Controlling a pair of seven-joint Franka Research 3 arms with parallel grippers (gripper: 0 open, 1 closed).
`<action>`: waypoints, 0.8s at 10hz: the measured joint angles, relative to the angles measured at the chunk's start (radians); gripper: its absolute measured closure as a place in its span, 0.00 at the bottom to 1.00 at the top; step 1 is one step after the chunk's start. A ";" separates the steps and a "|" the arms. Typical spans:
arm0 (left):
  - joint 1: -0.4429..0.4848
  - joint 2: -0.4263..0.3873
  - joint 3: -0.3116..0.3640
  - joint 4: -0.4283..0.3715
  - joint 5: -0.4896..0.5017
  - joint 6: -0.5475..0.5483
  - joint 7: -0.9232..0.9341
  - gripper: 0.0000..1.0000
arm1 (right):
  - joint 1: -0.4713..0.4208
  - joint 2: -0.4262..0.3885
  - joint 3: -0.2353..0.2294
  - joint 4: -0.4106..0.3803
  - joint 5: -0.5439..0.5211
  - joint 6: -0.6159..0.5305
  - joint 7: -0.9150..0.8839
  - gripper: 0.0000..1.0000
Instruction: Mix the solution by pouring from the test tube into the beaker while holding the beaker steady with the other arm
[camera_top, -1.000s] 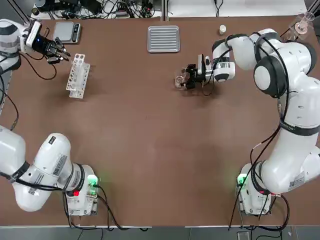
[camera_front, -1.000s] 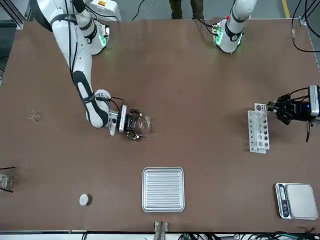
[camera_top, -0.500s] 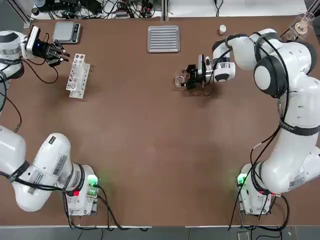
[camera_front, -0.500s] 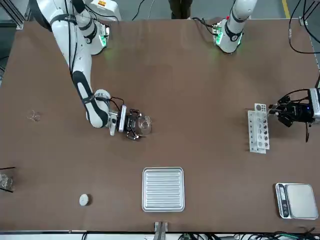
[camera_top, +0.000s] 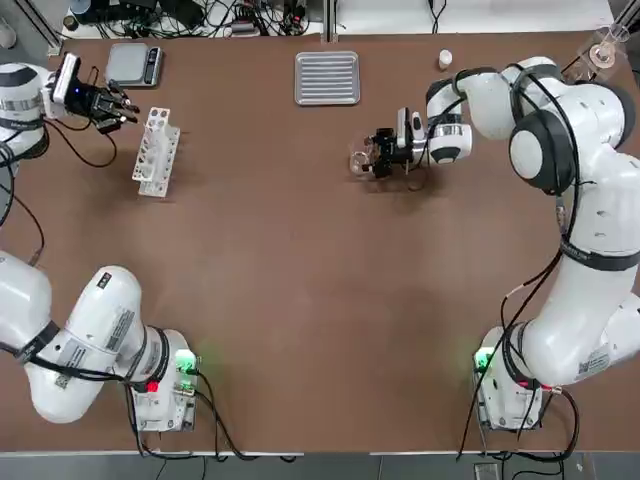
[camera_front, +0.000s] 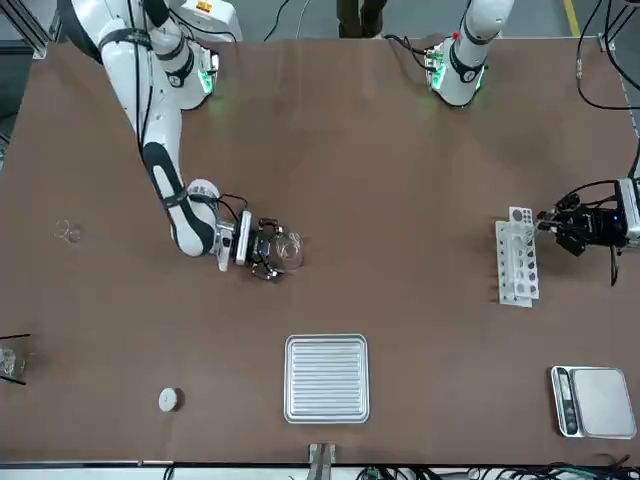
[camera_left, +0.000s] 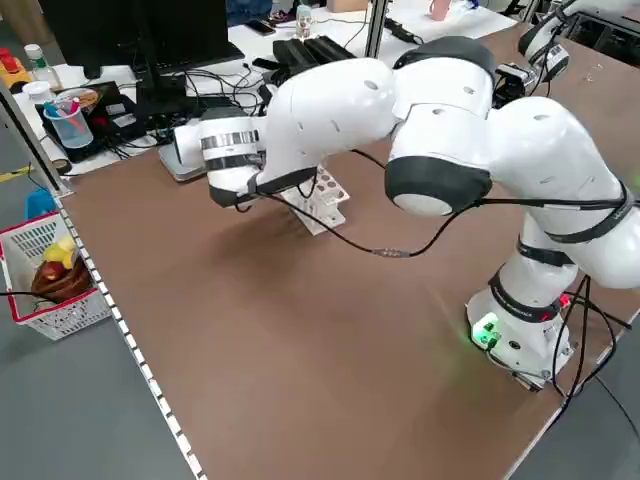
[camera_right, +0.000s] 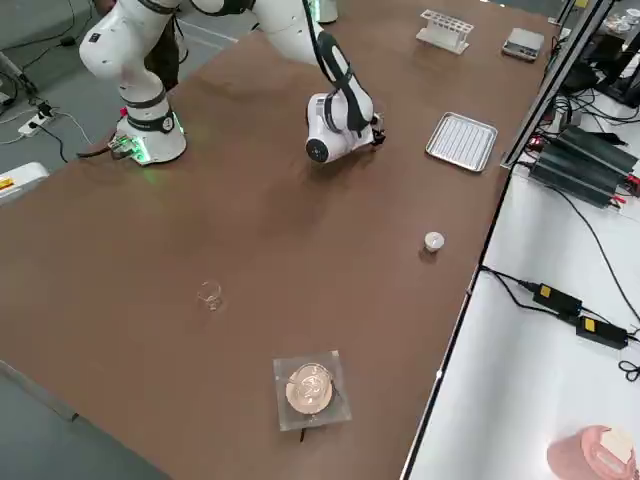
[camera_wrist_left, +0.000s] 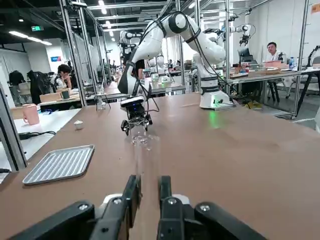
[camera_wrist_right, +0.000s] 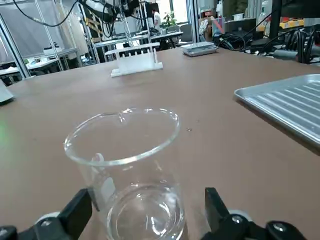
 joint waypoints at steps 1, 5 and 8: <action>-0.002 0.001 0.001 0.008 0.000 0.001 0.003 0.78 | -0.005 -0.003 0.000 0.000 0.000 -0.002 0.000 0.00; -0.014 0.015 0.013 0.019 0.000 0.002 0.003 0.78 | -0.014 -0.005 0.000 -0.002 -0.001 -0.006 0.000 0.00; -0.020 0.017 0.014 0.020 0.000 0.002 0.003 0.78 | -0.019 -0.006 0.000 -0.007 -0.003 -0.006 0.000 0.00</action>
